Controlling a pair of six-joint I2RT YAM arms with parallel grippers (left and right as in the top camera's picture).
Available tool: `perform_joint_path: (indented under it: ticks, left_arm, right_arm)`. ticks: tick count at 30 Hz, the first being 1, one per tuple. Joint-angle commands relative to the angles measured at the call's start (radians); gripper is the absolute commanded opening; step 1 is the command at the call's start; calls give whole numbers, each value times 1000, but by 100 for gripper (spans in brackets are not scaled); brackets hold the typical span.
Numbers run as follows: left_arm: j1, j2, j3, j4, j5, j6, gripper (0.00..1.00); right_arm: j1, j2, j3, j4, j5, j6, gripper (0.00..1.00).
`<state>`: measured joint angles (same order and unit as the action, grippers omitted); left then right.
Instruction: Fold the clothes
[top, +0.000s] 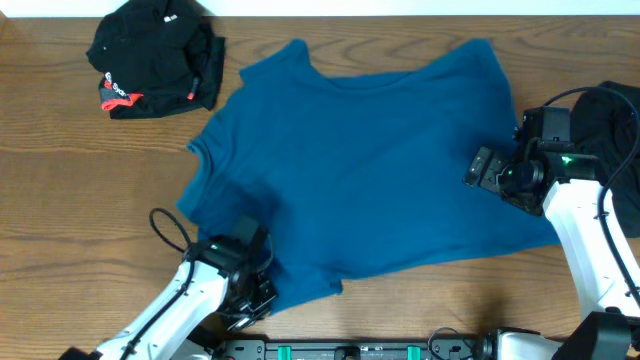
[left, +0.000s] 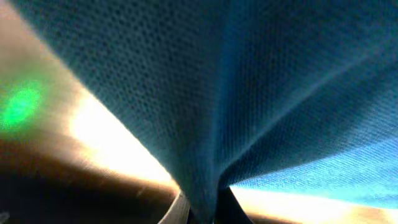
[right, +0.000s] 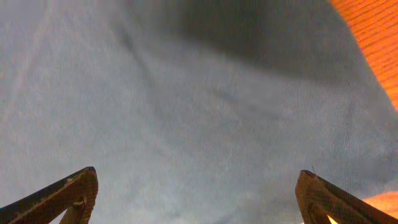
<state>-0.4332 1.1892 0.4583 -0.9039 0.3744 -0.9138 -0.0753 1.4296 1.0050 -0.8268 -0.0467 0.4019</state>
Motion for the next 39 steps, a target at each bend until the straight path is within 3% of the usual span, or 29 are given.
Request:
perform_joint_path:
  ticks: [1, 9, 14, 18, 31, 39]
  left_arm:
    - [-2, -50, 73, -75, -19, 29, 6]
    - [-2, -133, 215, -150, -36, 67, 6]
    - [-2, -132, 227, -150, -102, 67, 6]
    - [0, -132, 227, -140, -164, 67, 6]
    - [91, -132, 227, 47, -359, 67, 6]
    - [91, -131, 227, 154, -478, 67, 6]
  right_arm:
    - [-6, -1, 11, -2, 13, 9, 99]
    - [-6, -1, 11, -4, 34, 17, 99]
    - [-30, -1, 11, -78, 207, 143, 99]
    - [-68, -1, 10, -106, 213, 155, 99]
    - [-116, 0, 6, -208, 182, 197, 99]
    - [-179, 2, -57, -183, 175, 254, 99]
